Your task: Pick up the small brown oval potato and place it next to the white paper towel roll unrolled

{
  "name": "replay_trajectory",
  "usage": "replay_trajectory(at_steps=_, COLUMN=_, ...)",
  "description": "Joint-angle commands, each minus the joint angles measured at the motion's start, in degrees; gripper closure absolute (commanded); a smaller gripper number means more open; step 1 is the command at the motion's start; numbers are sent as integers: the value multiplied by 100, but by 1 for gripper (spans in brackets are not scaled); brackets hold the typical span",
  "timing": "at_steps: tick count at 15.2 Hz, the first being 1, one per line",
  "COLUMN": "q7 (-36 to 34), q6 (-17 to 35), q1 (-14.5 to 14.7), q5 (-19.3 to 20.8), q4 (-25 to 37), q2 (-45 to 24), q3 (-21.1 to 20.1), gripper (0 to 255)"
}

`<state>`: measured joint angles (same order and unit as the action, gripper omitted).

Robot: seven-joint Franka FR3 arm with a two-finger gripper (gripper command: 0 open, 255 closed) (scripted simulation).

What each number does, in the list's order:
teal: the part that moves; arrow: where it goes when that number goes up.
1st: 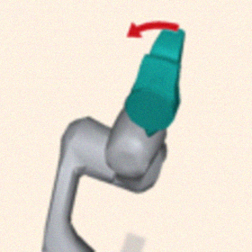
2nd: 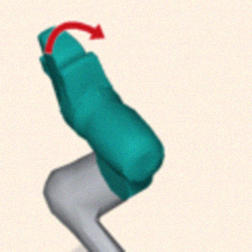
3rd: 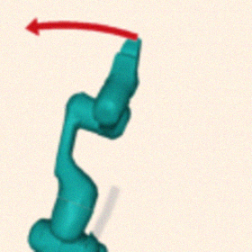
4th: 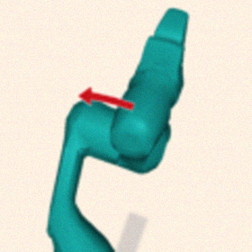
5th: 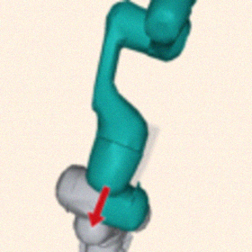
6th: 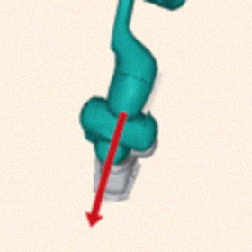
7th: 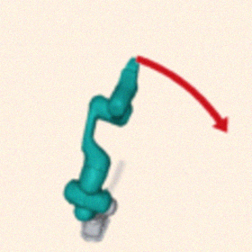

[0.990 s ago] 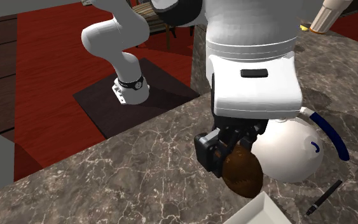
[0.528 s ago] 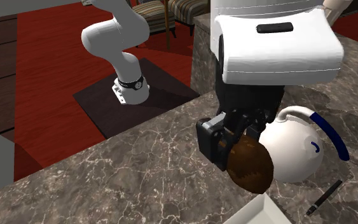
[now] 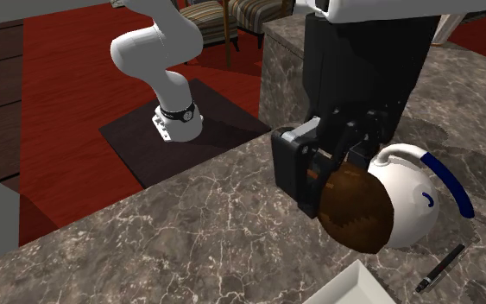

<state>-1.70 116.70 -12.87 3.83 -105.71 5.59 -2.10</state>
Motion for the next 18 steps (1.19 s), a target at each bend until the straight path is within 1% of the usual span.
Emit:
replay_trajectory(at_steps=1, q7=12, q6=-158, q1=0, q5=-4, q4=174, q2=-17, q3=0, gripper=255)
replay_trajectory(at_steps=9, q7=47, q6=-776, q1=3, q5=-15, q4=880, q2=-105, q3=-4, gripper=255)
replay_trajectory(at_steps=13, q7=-340, q6=-746, q1=165, q5=29, q4=159, q2=561, q3=-215, gripper=255)
replay_trajectory(at_steps=18, q7=-834, q6=-810, q1=361, q5=12, q4=-555, q2=1304, q3=-529, gripper=255)
